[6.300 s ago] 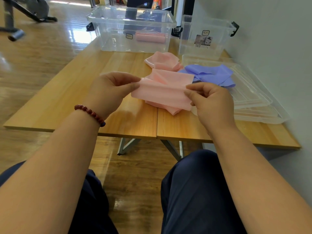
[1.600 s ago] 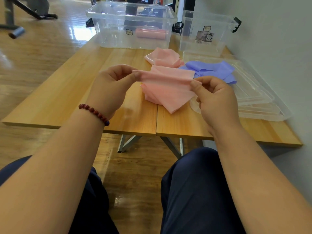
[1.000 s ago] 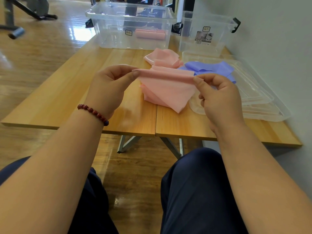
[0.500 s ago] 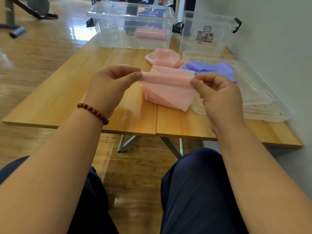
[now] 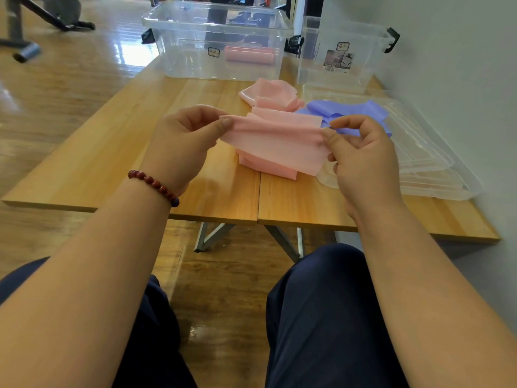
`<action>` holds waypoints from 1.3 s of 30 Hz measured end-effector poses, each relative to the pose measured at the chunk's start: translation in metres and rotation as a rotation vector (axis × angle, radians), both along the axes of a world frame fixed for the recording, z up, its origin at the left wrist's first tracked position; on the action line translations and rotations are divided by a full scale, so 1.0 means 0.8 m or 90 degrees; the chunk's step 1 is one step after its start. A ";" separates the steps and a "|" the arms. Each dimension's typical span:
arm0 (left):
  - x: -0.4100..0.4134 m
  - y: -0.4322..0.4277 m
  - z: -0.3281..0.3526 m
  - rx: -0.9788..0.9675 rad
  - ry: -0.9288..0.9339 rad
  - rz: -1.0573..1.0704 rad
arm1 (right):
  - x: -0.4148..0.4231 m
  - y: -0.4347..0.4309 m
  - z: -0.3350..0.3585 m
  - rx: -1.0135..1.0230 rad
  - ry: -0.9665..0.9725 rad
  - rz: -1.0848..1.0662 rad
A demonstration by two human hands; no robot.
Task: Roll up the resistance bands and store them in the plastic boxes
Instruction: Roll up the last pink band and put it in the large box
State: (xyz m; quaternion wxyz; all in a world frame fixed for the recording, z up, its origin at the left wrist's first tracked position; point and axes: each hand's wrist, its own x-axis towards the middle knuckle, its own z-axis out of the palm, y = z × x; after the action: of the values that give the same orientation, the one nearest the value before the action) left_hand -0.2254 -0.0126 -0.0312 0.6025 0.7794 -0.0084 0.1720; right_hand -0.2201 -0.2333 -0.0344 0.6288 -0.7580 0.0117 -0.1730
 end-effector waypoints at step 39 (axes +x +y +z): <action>0.001 0.002 -0.002 -0.007 0.022 -0.010 | -0.004 0.013 -0.004 -0.048 -0.008 -0.042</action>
State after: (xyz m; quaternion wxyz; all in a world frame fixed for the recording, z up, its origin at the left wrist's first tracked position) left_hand -0.2249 -0.0113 -0.0327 0.6084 0.7786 -0.0029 0.1537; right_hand -0.2232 -0.2229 -0.0373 0.5936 -0.7794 0.0264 -0.1988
